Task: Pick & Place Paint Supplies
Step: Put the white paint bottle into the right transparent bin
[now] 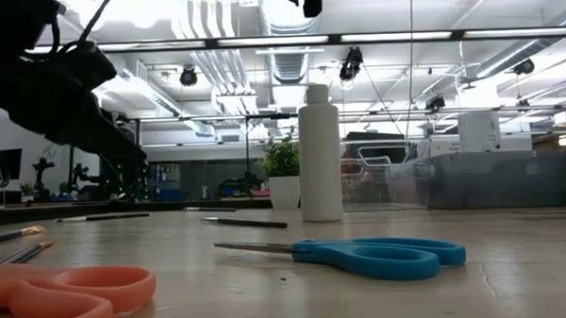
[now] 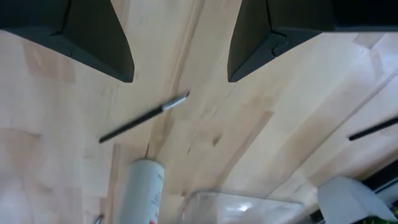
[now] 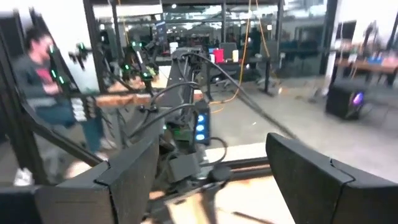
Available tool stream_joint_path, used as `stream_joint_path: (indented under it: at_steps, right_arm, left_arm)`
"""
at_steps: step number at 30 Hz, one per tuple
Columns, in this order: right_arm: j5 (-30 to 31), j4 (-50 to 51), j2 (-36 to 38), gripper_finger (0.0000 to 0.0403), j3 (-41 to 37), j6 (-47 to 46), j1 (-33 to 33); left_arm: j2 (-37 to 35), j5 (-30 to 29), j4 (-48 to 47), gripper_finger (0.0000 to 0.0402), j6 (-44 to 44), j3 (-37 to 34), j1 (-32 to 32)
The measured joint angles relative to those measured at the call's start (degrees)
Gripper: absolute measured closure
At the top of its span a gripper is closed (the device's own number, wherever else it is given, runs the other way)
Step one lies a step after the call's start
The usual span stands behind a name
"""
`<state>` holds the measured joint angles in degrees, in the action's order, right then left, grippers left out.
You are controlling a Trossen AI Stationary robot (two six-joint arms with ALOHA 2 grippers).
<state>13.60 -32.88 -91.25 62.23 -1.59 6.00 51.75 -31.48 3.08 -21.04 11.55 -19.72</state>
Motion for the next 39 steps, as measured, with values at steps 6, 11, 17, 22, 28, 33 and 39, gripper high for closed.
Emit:
stream_joint_path:
  at_steps: [6,11,17,22,28,33,39]
  right_arm:
    - [3.8,7.3,4.7,0.0108,-0.6,5.5,0.1]
    - [6.9,15.3,8.2,0.0108,-2.1,5.7,0.7]
    - [11.4,16.0,14.8,0.0108,-9.4,4.7,1.2]
    - [15.9,13.9,22.1,0.0108,-17.9,3.2,1.4]
    - [19.3,12.8,32.3,0.0108,-26.5,10.3,1.8]
    - [21.8,13.0,40.1,0.0108,-32.3,12.2,3.5]
    - [19.6,13.1,44.6,0.0108,-38.7,9.9,6.9]
  left_arm:
    - [0.0,0.0,-0.8,0.0135,0.0,0.0,0.0]
    - [0.0,0.0,-0.8,0.0135,0.0,0.0,0.0]
    - [0.0,0.0,-1.0,0.0135,0.0,0.0,0.0]
    - [0.0,0.0,-1.2,0.0135,0.0,0.0,0.0]
    - [0.0,0.0,-1.4,0.0135,0.0,0.0,0.0]
    - [0.0,0.0,-1.7,0.0135,0.0,0.0,0.0]
    - [0.0,0.0,-1.8,0.0135,0.0,0.0,0.0]
